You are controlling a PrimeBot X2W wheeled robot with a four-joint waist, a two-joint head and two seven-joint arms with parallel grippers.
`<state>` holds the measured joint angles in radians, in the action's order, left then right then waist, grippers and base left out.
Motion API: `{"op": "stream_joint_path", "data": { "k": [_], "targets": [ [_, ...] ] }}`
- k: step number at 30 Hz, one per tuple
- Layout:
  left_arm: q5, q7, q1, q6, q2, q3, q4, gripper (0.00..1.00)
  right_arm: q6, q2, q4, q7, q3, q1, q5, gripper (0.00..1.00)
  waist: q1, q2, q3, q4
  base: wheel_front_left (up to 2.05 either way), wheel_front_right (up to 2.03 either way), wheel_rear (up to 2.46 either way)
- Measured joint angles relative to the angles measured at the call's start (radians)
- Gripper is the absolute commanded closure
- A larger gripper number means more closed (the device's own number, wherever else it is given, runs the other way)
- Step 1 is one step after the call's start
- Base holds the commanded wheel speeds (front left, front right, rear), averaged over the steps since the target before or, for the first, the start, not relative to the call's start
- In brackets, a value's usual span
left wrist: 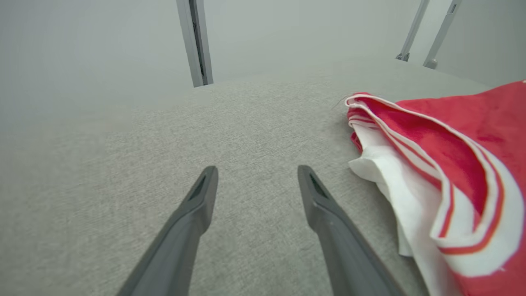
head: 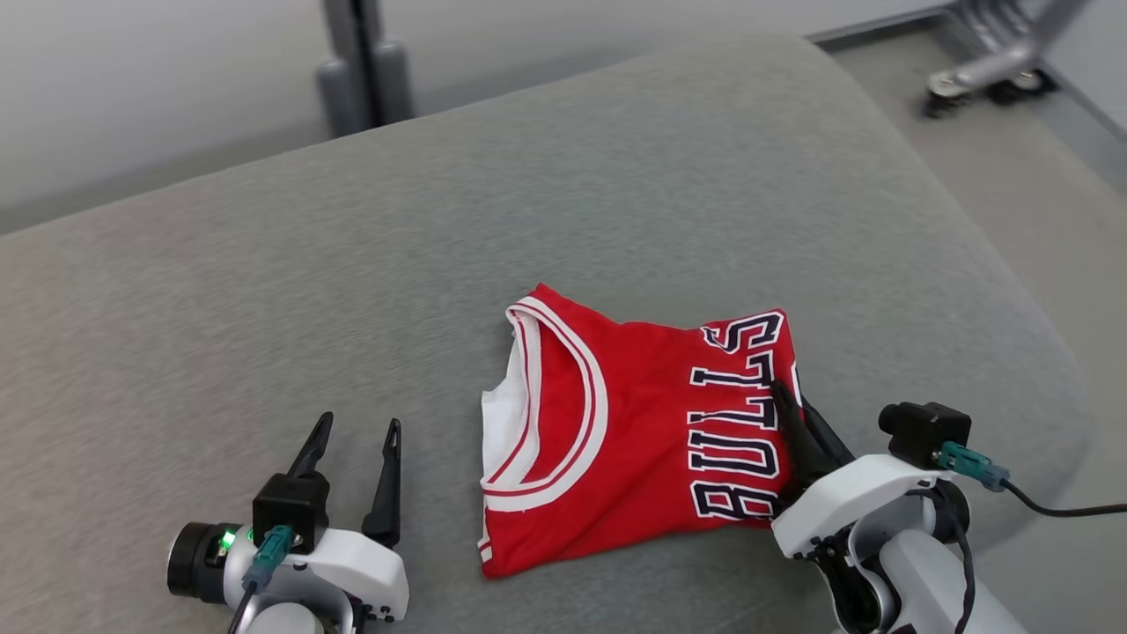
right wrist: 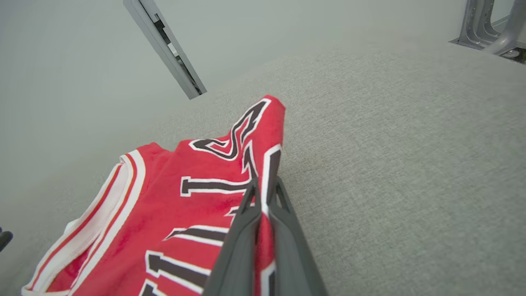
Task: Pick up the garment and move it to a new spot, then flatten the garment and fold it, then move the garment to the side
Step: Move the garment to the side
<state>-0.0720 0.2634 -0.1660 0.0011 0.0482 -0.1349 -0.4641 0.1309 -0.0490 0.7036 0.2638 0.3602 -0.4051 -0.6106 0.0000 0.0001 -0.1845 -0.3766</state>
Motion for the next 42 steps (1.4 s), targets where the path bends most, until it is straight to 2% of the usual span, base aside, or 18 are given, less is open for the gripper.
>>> {"op": "stream_joint_path", "data": {
  "k": [5,8,12,19,25,30,34,37,38,42],
  "targets": [
    [0.017,0.0,-0.007,-0.006,-0.001,-0.006,-0.004,0.0,0.0,0.0,-0.018,0.0,0.004,0.005,-0.001,1.0,0.0,0.0,-0.01,-0.093,0.0,0.0,0.0],
    [0.025,0.0,-0.015,-0.013,-0.001,-0.014,-0.016,0.0,0.0,0.0,-0.027,0.0,-0.014,0.005,-0.001,1.0,0.0,0.0,-0.027,-0.112,0.0,0.0,0.0],
    [0.033,0.0,-0.026,-0.015,0.001,-0.013,-0.018,0.0,0.0,0.001,-0.038,0.0,-0.042,-0.01,0.01,1.0,0.0,0.0,-0.044,-0.096,0.0,0.0,0.0],
    [0.051,0.0,-0.05,-0.018,0.02,-0.013,-0.012,0.0,0.0,0.001,0.005,0.0,-0.139,-0.147,0.119,1.0,0.0,0.0,-0.082,-0.025,0.0,0.0,0.0],
    [0.063,0.001,-0.081,-0.022,0.032,-0.022,0.002,0.0,0.0,-0.017,0.113,-0.001,-0.336,-0.304,0.34,1.0,0.0,0.0,-0.13,0.06,0.0,0.0,0.0],
    [0.064,0.001,-0.108,-0.026,0.037,-0.028,0.017,0.0,0.0,-0.11,0.176,0.0,-0.576,-0.375,0.523,1.0,0.0,0.0,-0.163,0.137,0.0,0.0,0.0],
    [0.063,0.001,-0.111,-0.026,0.037,-0.031,0.03,0.0,0.0,-0.169,0.202,-0.001,-0.728,-0.398,0.661,1.0,0.0,0.0,-0.177,0.193,0.0,0.0,0.0],
    [0.063,0.001,-0.112,-0.026,0.037,-0.033,0.033,0.0,0.0,-0.197,0.215,-0.001,-0.816,-0.409,0.767,1.0,0.0,0.0,-0.184,0.223,0.0,0.0,0.0],
    [0.063,0.001,-0.112,-0.026,0.037,-0.033,0.033,0.0,0.0,-0.197,0.215,-0.001,-0.816,-0.409,0.767,1.0,0.0,0.0,-0.184,0.223,0.0,0.0,0.0],
    [0.063,0.001,-0.112,-0.025,0.038,-0.034,0.036,0.0,0.0,-0.207,0.218,-0.001,-0.933,-0.424,0.884,1.0,0.0,0.0,-0.191,0.245,0.0,0.0,0.0]
  ]
}}
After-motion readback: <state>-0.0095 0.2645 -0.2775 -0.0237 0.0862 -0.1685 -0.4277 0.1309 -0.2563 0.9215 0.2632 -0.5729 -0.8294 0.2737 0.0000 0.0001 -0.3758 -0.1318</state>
